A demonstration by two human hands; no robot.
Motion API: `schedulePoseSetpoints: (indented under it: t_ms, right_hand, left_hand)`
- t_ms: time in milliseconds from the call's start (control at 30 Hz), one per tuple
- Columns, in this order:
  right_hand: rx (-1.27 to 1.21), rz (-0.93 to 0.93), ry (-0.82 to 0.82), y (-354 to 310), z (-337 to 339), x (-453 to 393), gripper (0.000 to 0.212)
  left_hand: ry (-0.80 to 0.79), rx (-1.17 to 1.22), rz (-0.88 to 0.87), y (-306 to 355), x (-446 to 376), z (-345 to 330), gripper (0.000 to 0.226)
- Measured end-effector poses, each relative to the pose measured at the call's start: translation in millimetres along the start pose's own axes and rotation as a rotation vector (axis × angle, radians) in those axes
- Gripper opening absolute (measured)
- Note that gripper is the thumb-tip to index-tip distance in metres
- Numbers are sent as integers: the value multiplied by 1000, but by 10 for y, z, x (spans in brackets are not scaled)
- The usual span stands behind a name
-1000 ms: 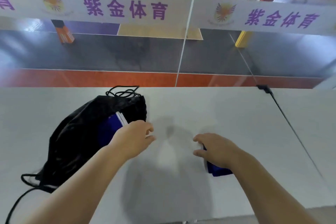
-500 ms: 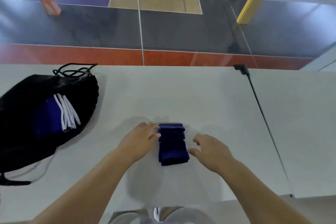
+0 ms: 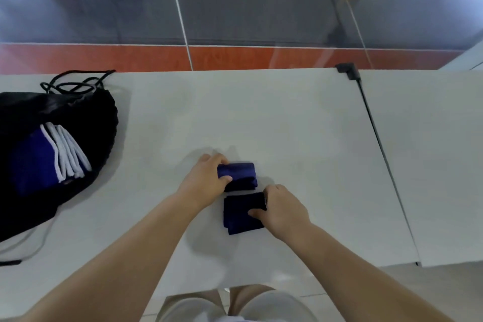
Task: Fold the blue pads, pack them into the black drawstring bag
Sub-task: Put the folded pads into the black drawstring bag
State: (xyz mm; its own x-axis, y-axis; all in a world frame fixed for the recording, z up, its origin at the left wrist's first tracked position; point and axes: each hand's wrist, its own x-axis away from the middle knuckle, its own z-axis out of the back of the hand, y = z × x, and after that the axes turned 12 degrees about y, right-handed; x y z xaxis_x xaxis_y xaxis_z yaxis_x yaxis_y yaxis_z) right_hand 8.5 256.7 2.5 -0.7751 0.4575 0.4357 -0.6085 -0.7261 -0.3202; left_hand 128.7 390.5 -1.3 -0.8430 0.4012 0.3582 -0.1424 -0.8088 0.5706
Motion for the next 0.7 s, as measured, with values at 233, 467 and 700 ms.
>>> schedulePoseSetpoints:
  t_ms: [233,467,700]
  right_hand:
    - [-52,-41,-31,178,64,-3,41]
    - [-129,-44,-52,216,56,14,30]
    - [-324,86,75,269,179,85,16]
  left_hand:
    - [-78,-71,108,-4,-26,-58,38]
    - [-19,55,72,-16,106,-17,24]
    - [94,224,79,-98,182,92,18]
